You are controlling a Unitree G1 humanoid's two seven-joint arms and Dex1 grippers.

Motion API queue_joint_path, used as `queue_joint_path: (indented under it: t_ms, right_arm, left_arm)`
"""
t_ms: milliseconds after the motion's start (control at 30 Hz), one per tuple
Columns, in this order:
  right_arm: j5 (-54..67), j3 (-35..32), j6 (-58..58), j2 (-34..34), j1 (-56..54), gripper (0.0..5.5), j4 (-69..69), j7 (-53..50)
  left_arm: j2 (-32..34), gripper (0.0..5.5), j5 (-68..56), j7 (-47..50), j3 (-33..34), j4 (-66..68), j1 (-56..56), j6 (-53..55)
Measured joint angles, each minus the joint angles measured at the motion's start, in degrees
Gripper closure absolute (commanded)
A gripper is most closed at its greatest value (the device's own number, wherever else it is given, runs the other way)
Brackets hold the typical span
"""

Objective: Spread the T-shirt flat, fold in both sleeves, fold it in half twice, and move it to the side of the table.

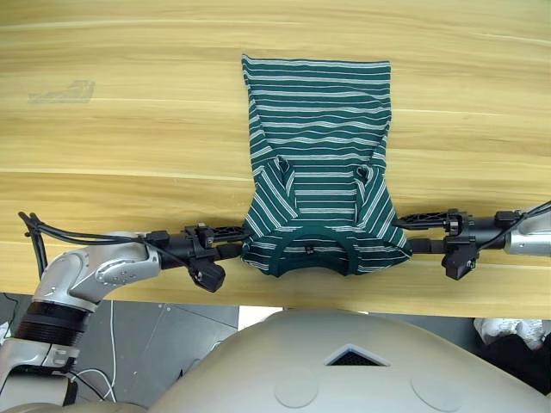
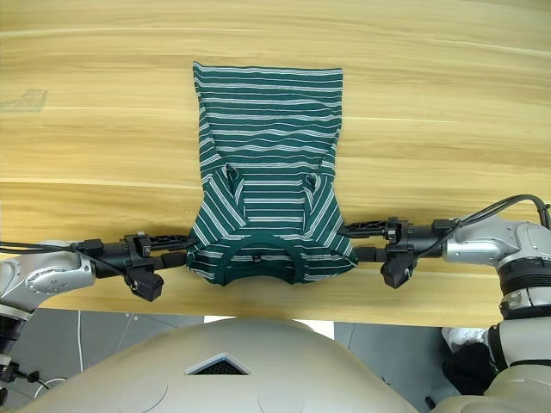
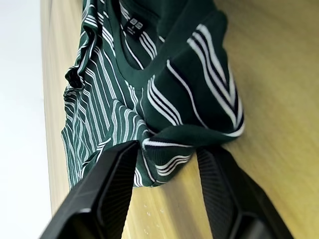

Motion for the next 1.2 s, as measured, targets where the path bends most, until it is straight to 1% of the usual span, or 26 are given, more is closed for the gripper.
queue_joint_path:
  t_ms: [167, 200, 233, 333, 500, 600, 767, 833, 967, 1033, 1100, 1200]
  right_arm:
    - [-1.22, 0.82, 0.85, 0.0, 0.01, 3.64, 0.04, -1.28]
    - [-1.63, 1.03, 0.96, 0.0, 0.0, 3.81, 0.04, -1.63]
    - [-1.77, 1.23, 1.1, 0.0, 0.01, 3.98, 0.04, -1.83]
    - [-2.61, 1.9, 1.41, 0.0, 0.01, 4.64, 0.04, -2.47]
    - [-3.59, 2.52, 1.96, 0.01, 0.24, 5.44, 0.04, -3.53]
    - [-3.87, 2.79, 2.34, 0.01, 0.45, 5.5, 0.04, -4.23]
    - [-2.72, 4.22, 2.92, 0.02, 0.22, 5.5, 0.88, -4.66]
    - [4.01, 7.44, 5.22, -0.09, -0.03, 5.5, 2.26, -1.99]
    - [27.91, 12.84, 19.5, -0.82, 3.38, 5.5, -3.56, 13.58]
    - [41.7, 14.19, 31.27, -2.72, 5.97, 5.5, -10.33, 24.54]
    - [52.0, 14.24, 42.88, -5.04, 8.03, 5.5, -16.52, 33.46]
    - [63.78, 14.12, 59.9, -9.15, 10.69, 5.5, -25.54, 44.33]
  left_arm:
    - [0.01, 3.32, 0.11, 0.34, -0.44, 0.0, -0.1, 0.24]
    - [0.01, 3.53, 0.12, 0.43, -0.48, 0.01, -0.11, 0.29]
    - [0.01, 3.61, 0.11, 0.52, -0.52, 0.02, -0.11, 0.32]
    - [0.01, 4.2, 0.2, 0.71, -0.96, 0.11, -0.1, 0.68]
    - [0.02, 4.9, 0.59, 0.72, -1.49, 0.15, 0.05, 1.55]
    - [0.05, 5.4, 0.63, 0.69, -1.87, 0.14, 0.19, 1.94]
    - [0.38, 5.49, -0.41, 0.39, -1.96, 0.01, 0.45, 2.78]
    - [1.71, 5.49, -4.16, -1.28, -1.21, -0.96, 2.0, 5.77]
    - [3.8, 5.49, -13.35, -6.53, 0.35, -3.28, 6.16, 14.35]
    - [5.64, 5.49, -22.57, -10.96, 2.45, -7.63, 11.02, 22.12]
    - [8.23, 5.49, -32.36, -15.21, 5.25, -13.59, 16.12, 30.17]
    - [12.66, 5.49, -45.7, -21.52, 10.92, -23.5, 22.45, 41.78]
